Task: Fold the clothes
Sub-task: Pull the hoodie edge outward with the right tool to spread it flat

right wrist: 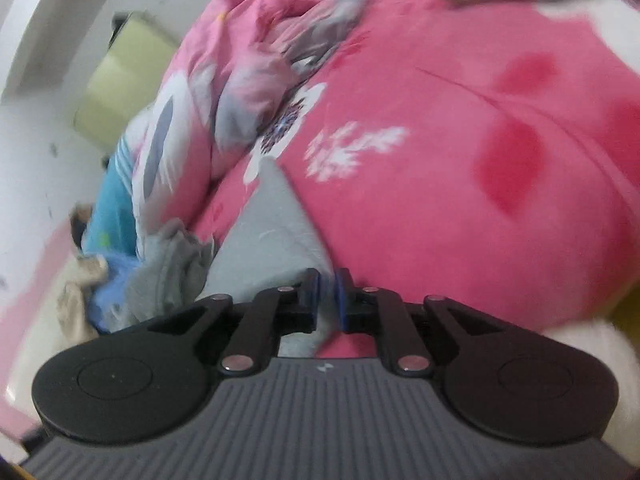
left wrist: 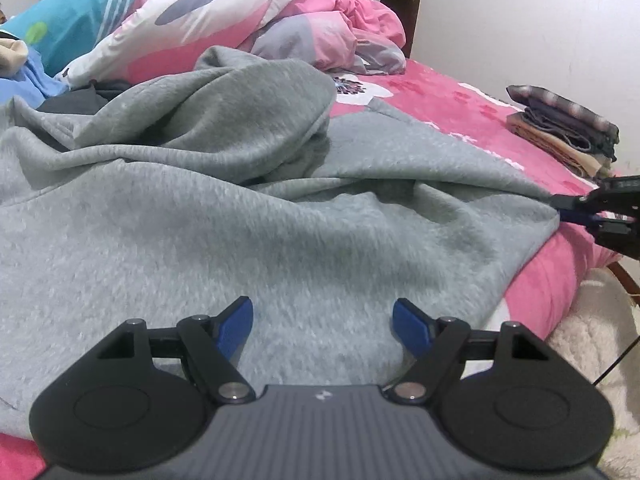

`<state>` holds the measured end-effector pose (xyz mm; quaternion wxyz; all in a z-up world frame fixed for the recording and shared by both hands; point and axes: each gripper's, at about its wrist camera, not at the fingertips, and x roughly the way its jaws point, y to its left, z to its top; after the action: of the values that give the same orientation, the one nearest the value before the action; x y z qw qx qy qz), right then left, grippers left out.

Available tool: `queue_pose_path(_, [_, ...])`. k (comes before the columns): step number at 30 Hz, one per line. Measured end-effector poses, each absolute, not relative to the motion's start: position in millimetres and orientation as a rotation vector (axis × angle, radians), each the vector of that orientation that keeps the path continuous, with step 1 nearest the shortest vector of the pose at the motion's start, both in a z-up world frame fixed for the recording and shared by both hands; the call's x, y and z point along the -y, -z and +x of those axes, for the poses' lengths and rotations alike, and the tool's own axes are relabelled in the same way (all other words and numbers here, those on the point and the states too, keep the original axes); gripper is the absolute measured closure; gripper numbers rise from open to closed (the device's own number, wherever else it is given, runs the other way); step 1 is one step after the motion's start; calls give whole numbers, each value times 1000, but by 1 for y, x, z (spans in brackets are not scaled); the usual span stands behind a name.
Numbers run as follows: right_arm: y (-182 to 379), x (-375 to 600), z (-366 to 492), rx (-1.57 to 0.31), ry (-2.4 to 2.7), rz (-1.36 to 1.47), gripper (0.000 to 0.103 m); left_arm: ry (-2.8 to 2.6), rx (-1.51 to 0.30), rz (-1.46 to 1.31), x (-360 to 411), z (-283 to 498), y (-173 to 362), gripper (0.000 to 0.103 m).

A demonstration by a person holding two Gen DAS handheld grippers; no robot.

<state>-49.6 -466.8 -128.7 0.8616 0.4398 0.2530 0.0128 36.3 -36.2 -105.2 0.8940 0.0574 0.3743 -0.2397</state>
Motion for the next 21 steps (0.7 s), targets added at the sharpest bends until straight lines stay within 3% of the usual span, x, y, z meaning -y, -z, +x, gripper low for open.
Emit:
queue_pose_path(6, [69, 462, -26, -395, -50, 630, 83, 478, -777, 123, 36, 31, 103, 25])
queue_pose_path(8, [51, 429, 0, -439, -154, 412, 61, 463, -775, 105, 33, 27, 104, 25])
queue_pose_path(11, [43, 383, 40, -492, -215, 136, 51, 441, -771, 81, 26, 20, 104, 25])
queue_pose_path(18, [93, 421, 179, -762, -191, 383, 48, 404, -763, 54, 10, 15, 101, 25])
queue_pose_path(21, [112, 419, 214, -818, -219, 461, 57, 389, -762, 38, 4, 17, 101, 25])
